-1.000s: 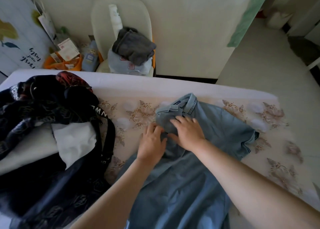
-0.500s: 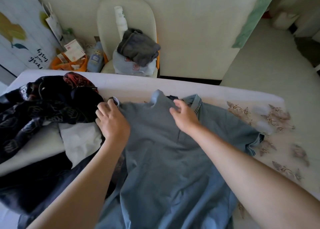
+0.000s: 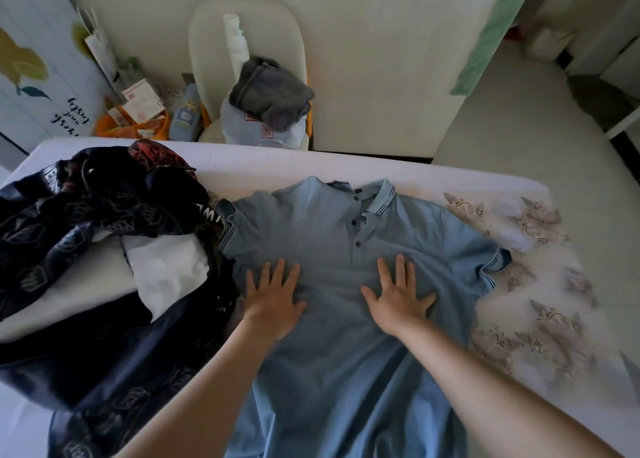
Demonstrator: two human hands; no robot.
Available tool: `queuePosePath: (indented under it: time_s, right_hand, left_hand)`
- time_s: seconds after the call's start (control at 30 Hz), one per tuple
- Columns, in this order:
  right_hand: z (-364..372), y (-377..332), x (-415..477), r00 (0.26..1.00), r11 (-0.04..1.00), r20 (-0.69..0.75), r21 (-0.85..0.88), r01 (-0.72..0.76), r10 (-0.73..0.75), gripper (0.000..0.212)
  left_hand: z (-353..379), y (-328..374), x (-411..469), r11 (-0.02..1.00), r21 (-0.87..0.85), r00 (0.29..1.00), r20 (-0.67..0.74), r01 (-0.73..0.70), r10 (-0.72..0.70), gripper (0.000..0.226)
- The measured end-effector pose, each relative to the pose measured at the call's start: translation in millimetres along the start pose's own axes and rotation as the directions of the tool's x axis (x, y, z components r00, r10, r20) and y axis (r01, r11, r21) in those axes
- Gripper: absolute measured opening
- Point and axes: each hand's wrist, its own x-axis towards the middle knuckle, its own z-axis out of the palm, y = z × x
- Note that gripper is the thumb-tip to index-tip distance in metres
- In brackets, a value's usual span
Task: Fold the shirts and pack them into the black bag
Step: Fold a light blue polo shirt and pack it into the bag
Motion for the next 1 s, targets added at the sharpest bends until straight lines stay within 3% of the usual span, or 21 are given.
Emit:
queuePosePath:
  time_s: [0.1,0.2,0.3,0.4,0.47,0.57,0.6,0.7,0.73,0.9,1.0]
  right_hand:
    - [-23.0,15.4,2.9,0.996,0.994,0.018,0.06,0.09,-0.091,0.071]
    - [-25.1,17.5,-20.5,0.971,0.974,-0.084,0.013,0.224,-0.222,0.07]
    - [1.9,12.3,-64.9,0.912,0.926,-0.169,-0.008,0.377,-0.373,0.065]
    - [40.7,14.1,-115.9,0.824,0.855,-0.277,0.016,0.519,-0.495,0.055]
    - [60.0,18.7,-144.7,0.786,0.839,-0.351,-0.002,0.544,-0.51,0.049]
    - [79.0,29.3,-177.6,0.794,0.852,-0.33,-0.069,0.519,-0.511,0.05]
    - [85.7,36.5,-184.7,0.812,0.862,-0.293,-0.108,0.496,-0.504,0.054]
    - [100.7,63.8,-194.9,0.871,0.895,-0.226,-0.208,0.395,-0.437,0.063]
    - [102.9,71.2,-195.3,0.886,0.903,-0.218,-0.233,0.36,-0.41,0.06]
    - [78.1,89.5,-194.8,0.819,0.913,-0.405,-0.206,0.351,-0.407,0.02]
    - [54.4,99.5,-199.8,0.781,0.92,-0.488,-0.162,0.357,-0.39,0.015]
  left_hand:
    - [2.7,3.4,-18.4,0.994,-0.07,0.987,-0.149,-0.078,0.067,0.07]
    - [12.9,-2.7,-42.4,0.95,-0.214,0.927,-0.346,-0.229,0.146,0.06]
    - [27.2,-9.6,-68.7,0.888,-0.277,0.874,-0.428,-0.368,0.229,0.041]
    - [45.5,-22.7,-98.0,0.853,-0.319,0.883,-0.372,-0.412,0.287,0.038]
    - [62.2,-33.9,-116.2,0.853,-0.277,0.891,-0.241,-0.442,0.384,0.06]
    - [84.2,-48.1,-135.4,0.871,-0.101,0.876,-0.015,-0.481,0.482,0.098]
    - [90.5,-50.2,-138.6,0.873,-0.091,0.877,-0.019,-0.479,0.48,0.091]
    - [103.1,-50.6,-143.9,0.833,-0.27,0.873,-0.229,-0.483,0.432,0.026]
    - [102.0,-49.0,-146.0,0.823,-0.317,0.877,-0.261,-0.472,0.403,0.019]
    - [85.6,-49.8,-168.0,0.844,-0.422,0.942,-0.188,-0.332,0.277,0.023]
    - [77.9,-51.5,-178.2,0.944,-0.22,0.969,-0.066,-0.248,0.239,0.03]
